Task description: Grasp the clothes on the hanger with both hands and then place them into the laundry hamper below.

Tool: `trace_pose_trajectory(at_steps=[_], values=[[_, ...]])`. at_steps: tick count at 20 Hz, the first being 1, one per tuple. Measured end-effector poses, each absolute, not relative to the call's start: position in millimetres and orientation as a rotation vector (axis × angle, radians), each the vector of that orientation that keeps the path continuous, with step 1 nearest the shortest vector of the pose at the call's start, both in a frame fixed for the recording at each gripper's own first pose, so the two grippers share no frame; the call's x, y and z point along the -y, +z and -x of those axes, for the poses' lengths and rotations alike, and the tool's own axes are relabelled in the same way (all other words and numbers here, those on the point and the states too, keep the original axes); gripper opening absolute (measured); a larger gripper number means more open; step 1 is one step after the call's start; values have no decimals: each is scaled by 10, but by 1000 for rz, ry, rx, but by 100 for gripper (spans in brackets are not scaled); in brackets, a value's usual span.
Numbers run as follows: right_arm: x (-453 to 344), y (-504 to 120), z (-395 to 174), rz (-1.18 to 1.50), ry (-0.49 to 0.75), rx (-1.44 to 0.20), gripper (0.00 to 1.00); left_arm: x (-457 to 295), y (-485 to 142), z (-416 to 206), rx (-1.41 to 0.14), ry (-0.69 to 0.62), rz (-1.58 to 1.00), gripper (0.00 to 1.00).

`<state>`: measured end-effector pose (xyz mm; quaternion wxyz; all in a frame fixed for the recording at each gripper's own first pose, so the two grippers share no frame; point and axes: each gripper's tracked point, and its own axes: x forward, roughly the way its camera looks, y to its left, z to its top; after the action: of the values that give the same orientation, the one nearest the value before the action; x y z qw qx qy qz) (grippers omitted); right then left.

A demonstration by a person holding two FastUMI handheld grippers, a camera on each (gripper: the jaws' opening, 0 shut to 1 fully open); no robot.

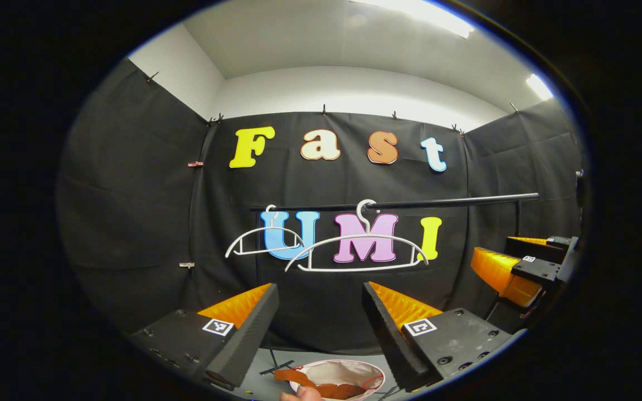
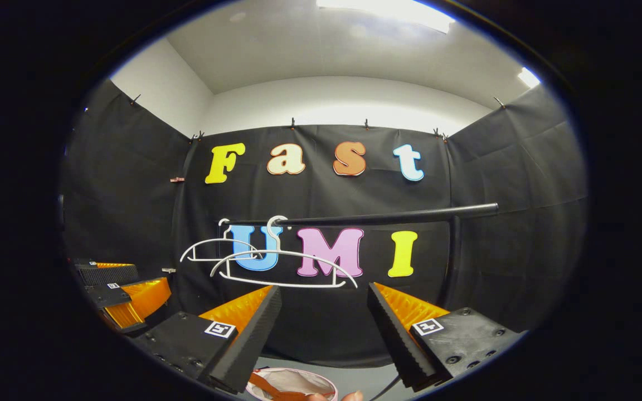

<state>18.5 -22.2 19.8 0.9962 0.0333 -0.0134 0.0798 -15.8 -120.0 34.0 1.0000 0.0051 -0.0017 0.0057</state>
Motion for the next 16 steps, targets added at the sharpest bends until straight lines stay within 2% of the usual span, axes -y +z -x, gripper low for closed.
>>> trace_pose_trajectory(at_steps=[3,4,7,8,10,14,15,16], values=[[231,185,-178,-67,159,23,99,1211,331,169,4,6,-13,95],[236,187,-183,-67,158,24,99,1217,332,163,5,4,-14,92],[244,175,-187,-64,155,24,99,1208,332,172,9,2,-16,95],[245,174,-192,-61,154,24,99,1207,333,171,9,2,-19,92],[248,175,-192,-61,152,25,99,1201,313,174,7,2,-21,95],[236,175,-205,-61,152,23,99,1188,315,177,8,5,-20,95],[231,172,-205,-60,152,22,99,1184,313,179,8,5,-19,92],[234,168,-204,-58,151,23,99,1178,311,175,8,6,-19,95]])
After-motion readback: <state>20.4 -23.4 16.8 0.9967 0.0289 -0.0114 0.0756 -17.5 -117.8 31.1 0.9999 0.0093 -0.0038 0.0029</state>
